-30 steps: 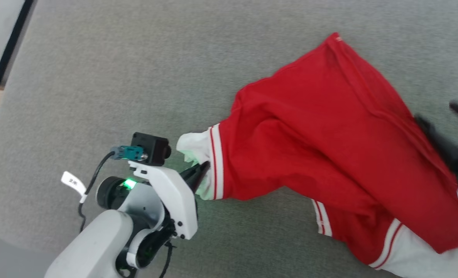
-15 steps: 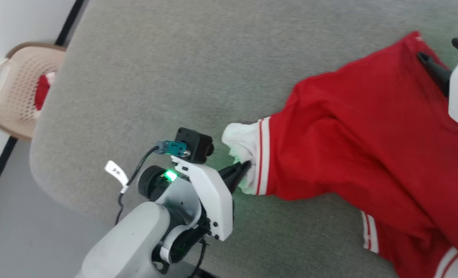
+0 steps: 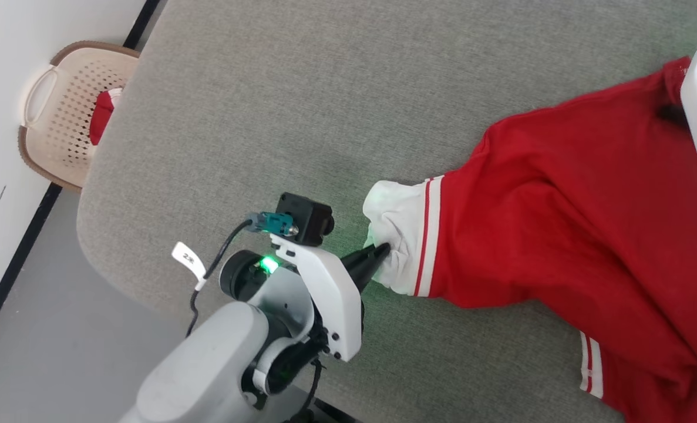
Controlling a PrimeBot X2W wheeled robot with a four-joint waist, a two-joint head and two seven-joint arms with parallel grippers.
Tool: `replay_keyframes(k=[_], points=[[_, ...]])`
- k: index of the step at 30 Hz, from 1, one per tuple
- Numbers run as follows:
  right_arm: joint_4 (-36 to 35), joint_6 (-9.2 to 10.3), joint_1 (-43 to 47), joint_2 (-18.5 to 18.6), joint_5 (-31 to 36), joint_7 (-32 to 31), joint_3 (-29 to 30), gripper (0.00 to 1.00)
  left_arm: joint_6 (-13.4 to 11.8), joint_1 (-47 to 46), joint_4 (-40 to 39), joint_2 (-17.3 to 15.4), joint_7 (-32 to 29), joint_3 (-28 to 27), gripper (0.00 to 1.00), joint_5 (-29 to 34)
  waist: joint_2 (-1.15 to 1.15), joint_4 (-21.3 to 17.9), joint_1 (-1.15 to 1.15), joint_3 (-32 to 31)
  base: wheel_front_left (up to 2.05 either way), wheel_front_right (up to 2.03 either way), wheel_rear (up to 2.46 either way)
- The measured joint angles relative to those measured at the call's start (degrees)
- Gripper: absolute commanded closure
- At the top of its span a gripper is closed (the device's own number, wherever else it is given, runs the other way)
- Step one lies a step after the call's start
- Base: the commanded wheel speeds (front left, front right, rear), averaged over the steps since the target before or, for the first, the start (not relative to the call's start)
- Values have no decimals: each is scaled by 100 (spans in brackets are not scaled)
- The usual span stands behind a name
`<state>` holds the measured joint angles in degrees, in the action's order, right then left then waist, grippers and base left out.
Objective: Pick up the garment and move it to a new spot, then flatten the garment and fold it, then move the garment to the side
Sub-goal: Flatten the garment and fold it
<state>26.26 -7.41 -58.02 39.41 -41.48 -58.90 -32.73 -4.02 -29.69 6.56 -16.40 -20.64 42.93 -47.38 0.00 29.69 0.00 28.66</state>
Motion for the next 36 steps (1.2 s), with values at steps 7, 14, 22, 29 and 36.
replay_keyframes(k=[7,14,22,29,36], points=[[-222,-11,-3,177,-376,357,-242,100,-21,-372,58,-263,-127,-288,100,-107,0,-251,0,-97,0,0,0],[-757,-9,-52,437,-578,861,-130,100,-164,-1261,8,-858,-644,-717,100,-69,0,-744,0,-280,0,0,0],[-1274,-10,-155,546,-603,1271,328,100,-153,-2564,155,-1488,-1359,-983,100,204,0,-1384,0,-582,0,0,0],[-1630,-10,-281,483,-532,1321,750,100,-31,-3531,469,-1722,-1737,-1081,100,348,0,-1883,0,-820,0,0,0],[-1641,-10,-511,208,-296,1156,1132,100,111,-4288,956,-1627,-1869,-1029,100,522,0,-2200,0,-954,0,0,0]])
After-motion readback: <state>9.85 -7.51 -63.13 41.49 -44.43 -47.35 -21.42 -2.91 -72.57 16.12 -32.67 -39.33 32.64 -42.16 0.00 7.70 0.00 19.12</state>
